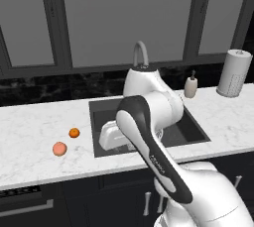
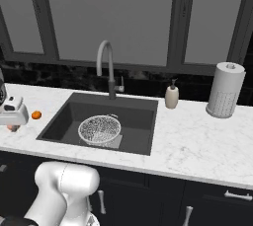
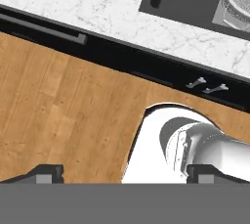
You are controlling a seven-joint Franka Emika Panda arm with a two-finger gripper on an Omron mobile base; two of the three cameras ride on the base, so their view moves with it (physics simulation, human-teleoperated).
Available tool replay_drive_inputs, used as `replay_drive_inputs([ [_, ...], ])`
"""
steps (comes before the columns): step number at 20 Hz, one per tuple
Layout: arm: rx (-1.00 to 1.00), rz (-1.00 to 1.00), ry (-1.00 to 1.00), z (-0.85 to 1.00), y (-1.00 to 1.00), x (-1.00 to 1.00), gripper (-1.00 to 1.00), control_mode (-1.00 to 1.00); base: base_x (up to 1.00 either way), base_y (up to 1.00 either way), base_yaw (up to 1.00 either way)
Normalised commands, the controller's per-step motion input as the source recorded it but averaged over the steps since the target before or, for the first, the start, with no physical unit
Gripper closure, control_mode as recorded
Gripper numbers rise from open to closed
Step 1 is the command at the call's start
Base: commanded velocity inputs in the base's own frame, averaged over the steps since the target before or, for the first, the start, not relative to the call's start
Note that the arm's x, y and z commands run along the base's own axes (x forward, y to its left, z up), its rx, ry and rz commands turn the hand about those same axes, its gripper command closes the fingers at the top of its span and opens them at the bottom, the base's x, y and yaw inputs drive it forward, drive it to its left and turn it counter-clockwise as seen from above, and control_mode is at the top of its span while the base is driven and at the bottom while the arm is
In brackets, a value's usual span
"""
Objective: Put the colander in the sink, put the peach, tangerine in the colander, and turn on the sink faucet and pour water over the colander.
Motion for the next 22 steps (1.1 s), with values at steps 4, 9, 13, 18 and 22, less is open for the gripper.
replay_drive_inputs([
  [4,0.0,0.0,0.0,-0.02,0.63,0.29,-1.0,-1.0,0.0,0.0,0.0],
  [9,0.0,-0.01,0.0,-0.15,0.42,0.44,-1.0,-1.0,0.0,0.0,0.0],
  [13,0.0,-0.01,0.04,-0.26,0.39,0.45,-1.0,-1.0,0.0,0.0,0.0],
  [18,-0.01,-0.04,0.04,-0.36,0.51,0.31,-1.0,-1.0,0.0,0.0,0.0],
  [22,-0.02,-0.04,0.02,-0.37,0.43,0.27,-1.0,-1.0,0.0,0.0,0.0],
])
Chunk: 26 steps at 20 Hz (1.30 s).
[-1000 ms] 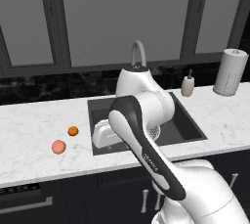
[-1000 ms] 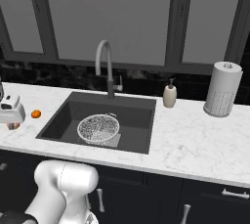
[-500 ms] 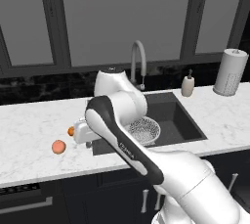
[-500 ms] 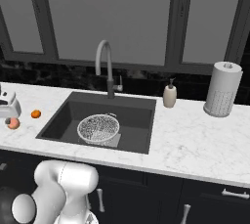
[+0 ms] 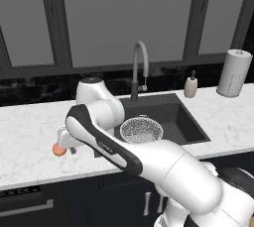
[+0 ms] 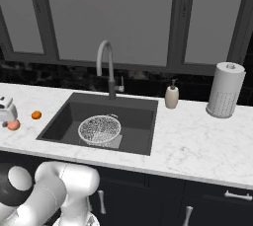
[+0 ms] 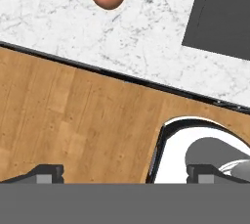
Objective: Put the colander in the sink, put the peach, tangerine in the colander, and turn on the sink faucet and pour water over the colander.
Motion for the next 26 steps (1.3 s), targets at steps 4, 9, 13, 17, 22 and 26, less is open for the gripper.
replay_drive_inputs([
  [4,-0.01,-0.08,0.03,-0.36,0.18,0.25,-1.0,-1.0,0.0,0.0,0.0],
  [9,0.0,-0.11,0.03,-0.33,0.06,0.29,-1.0,-1.0,0.0,0.0,0.0],
  [13,0.0,-0.12,0.0,-0.37,0.18,0.35,-1.0,-1.0,0.0,0.0,0.0],
  [17,0.0,-0.11,0.0,-0.31,0.27,0.36,-1.0,-1.0,0.0,0.0,0.0],
  [22,0.0,-0.06,0.0,-0.18,0.27,0.44,-1.0,-1.0,0.0,0.0,0.0],
  [26,-0.03,-0.01,0.0,-0.14,0.33,0.51,-1.0,-1.0,0.0,0.0,0.0],
])
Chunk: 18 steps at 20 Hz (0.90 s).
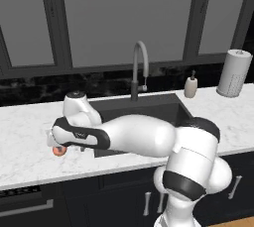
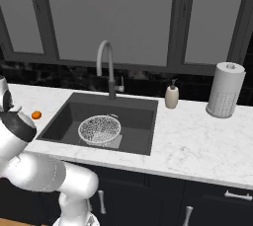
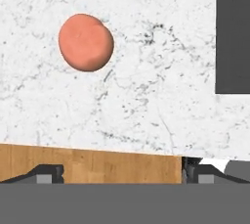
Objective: Put the colander in the sink, put the peach, tangerine in the colander, and turn on the sink faucet and pour water over the colander.
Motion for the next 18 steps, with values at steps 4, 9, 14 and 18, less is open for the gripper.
replay_drive_inputs([
  [4,-0.06,-0.01,0.0,-0.14,0.43,0.48,-1.0,-1.0,0.0,0.0,0.0],
  [9,-0.08,-0.01,0.0,-0.22,0.4,0.44,-1.0,-1.0,0.0,0.0,0.0],
  [14,-0.05,-0.03,0.0,-0.29,0.15,0.37,-1.0,-1.0,0.0,0.0,0.0],
  [18,-0.04,-0.04,0.0,-0.28,0.16,0.32,-1.0,-1.0,0.0,0.0,0.0],
])
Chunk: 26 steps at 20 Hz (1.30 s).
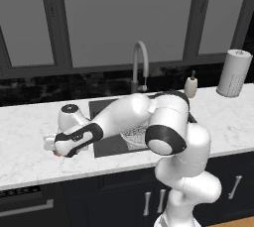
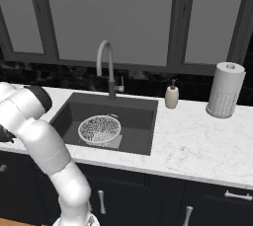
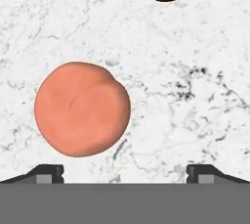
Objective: Put the colander in the sink, put the peach, tangerine in the colander, and turn on the sink faucet and pour water over the colander.
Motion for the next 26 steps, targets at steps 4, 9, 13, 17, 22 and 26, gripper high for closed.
replay_drive_inputs([
  [4,-0.02,-0.03,0.0,-0.22,0.44,0.26,-1.0,-1.0,0.0,0.0,0.0],
  [9,0.0,0.0,0.0,-0.13,0.38,0.28,-1.0,-1.0,0.0,0.0,0.0],
  [13,0.0,0.0,0.0,-0.11,0.12,0.36,-1.0,-1.0,0.0,0.0,0.0],
  [17,-0.04,-0.04,0.0,-0.35,0.13,0.24,-1.0,-1.0,0.0,0.0,0.0],
  [22,-0.04,-0.09,0.0,-0.52,0.0,0.04,1.0,-1.0,0.0,0.0,0.0],
  [26,-0.01,-0.1,0.05,-0.48,0.0,0.0,1.0,-1.0,0.0,0.0,0.0],
])
